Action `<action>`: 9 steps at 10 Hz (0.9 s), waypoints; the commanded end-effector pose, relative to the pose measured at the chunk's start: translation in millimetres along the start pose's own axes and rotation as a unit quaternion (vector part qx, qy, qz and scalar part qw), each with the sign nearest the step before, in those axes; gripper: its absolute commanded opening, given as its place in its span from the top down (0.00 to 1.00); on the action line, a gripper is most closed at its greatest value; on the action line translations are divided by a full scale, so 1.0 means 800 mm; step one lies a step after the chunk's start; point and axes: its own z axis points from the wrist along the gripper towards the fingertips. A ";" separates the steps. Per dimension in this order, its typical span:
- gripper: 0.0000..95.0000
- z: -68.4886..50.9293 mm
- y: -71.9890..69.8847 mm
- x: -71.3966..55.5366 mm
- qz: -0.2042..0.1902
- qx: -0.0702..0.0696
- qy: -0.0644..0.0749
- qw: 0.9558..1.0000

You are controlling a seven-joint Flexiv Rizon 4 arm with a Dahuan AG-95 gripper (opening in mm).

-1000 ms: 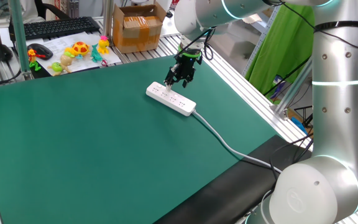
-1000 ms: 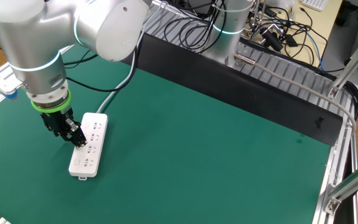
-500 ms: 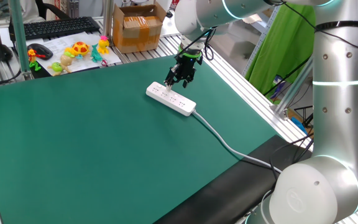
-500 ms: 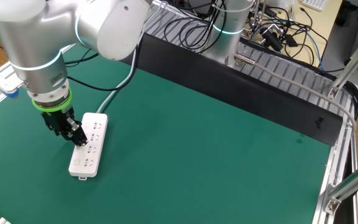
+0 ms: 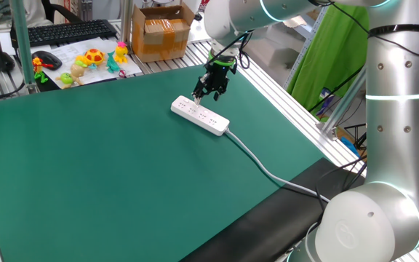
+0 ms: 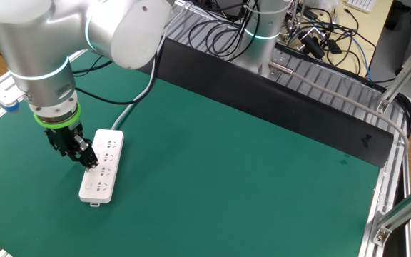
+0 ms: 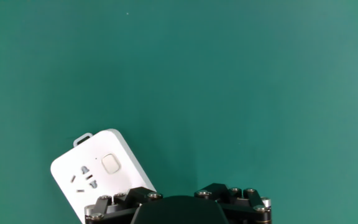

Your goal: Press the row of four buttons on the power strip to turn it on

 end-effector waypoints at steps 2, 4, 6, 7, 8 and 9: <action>0.20 0.003 0.001 0.000 0.000 0.002 0.000 1.000; 0.20 0.006 0.002 -0.001 0.002 0.002 0.000 1.000; 0.20 0.009 0.003 -0.003 0.003 0.002 -0.004 1.000; 0.20 0.009 0.003 -0.003 0.003 0.002 -0.006 1.000; 0.20 0.009 0.003 -0.003 0.002 0.002 -0.007 1.000; 0.20 0.009 0.003 -0.003 0.002 0.003 -0.008 1.000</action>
